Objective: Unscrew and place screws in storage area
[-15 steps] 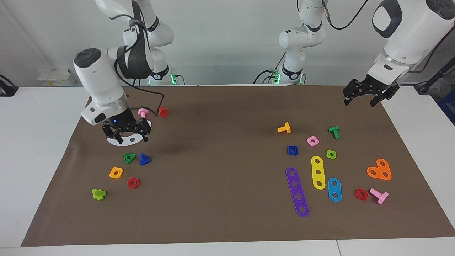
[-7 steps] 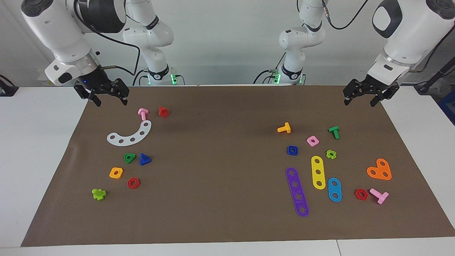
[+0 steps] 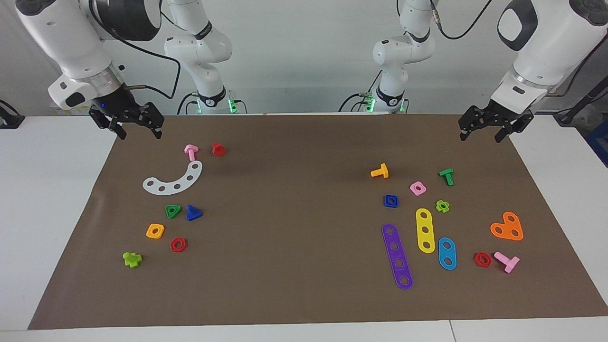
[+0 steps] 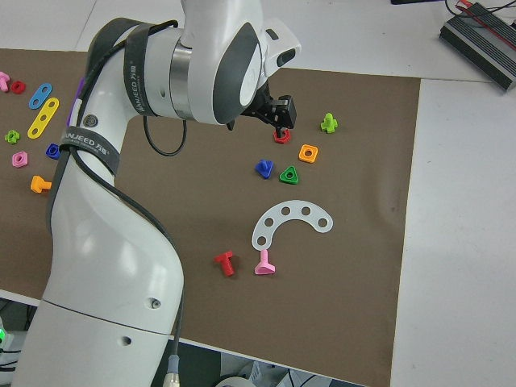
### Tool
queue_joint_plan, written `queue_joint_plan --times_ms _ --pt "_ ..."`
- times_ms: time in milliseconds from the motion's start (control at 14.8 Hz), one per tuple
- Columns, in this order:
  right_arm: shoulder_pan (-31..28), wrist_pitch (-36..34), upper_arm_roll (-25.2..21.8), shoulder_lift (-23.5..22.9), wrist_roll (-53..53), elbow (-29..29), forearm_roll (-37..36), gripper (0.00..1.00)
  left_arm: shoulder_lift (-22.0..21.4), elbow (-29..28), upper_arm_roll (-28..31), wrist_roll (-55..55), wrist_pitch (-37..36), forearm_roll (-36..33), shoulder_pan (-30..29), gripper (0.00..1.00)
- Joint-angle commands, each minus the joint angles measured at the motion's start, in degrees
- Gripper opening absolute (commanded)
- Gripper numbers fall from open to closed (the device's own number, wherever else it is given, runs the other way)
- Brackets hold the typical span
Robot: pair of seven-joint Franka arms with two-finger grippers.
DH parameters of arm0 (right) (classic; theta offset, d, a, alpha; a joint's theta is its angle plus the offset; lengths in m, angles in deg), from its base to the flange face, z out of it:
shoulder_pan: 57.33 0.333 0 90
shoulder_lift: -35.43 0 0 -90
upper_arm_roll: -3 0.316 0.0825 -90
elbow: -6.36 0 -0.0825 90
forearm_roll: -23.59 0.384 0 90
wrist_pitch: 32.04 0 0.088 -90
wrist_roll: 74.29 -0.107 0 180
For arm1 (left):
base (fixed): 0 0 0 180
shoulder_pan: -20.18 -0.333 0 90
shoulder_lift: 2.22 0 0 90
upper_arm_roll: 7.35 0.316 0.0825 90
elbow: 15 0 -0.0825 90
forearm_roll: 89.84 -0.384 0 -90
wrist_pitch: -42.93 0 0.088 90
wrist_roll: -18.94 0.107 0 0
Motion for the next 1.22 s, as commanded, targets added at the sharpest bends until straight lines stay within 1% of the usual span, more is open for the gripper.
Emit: queue_joint_plan --times_ms 0,68,203,339,812,948,1151 --pt "-2.22 -3.92 1.00 -1.64 -0.64 -3.99 -1.28 1.00 -1.91 -2.27 0.05 0.39 1.14 1.20 -0.61 1.00" --pt "-3.19 -4.11 2.22 -1.55 -0.63 -3.73 -1.37 1.00 -1.91 -2.27 0.05 0.39 1.14 1.20 -0.61 1.00" --pt "-4.16 -3.93 3.20 -0.68 -0.98 -2.33 -1.37 1.00 -1.91 -2.27 0.05 0.39 1.05 1.20 -0.61 1.00" --pt "-6.35 -3.06 5.39 1.86 -0.72 0.30 -1.46 1.00 -1.91 -2.27 0.05 0.39 1.14 1.20 -0.53 1.00" --pt "-5.93 -3.49 5.58 2.23 -0.81 -0.04 -1.37 1.00 -1.91 -2.27 0.05 0.39 1.14 1.20 -0.61 1.00" --pt "-5.92 -3.76 5.58 2.93 -0.63 -0.04 -1.37 1.00 -1.91 -2.27 0.05 0.39 1.14 1.20 -0.61 1.00" --pt "-6.01 -5.51 5.58 3.37 -0.72 0.14 -1.72 1.00 -1.91 -2.27 0.05 0.39 1.14 1.20 -0.61 1.00"
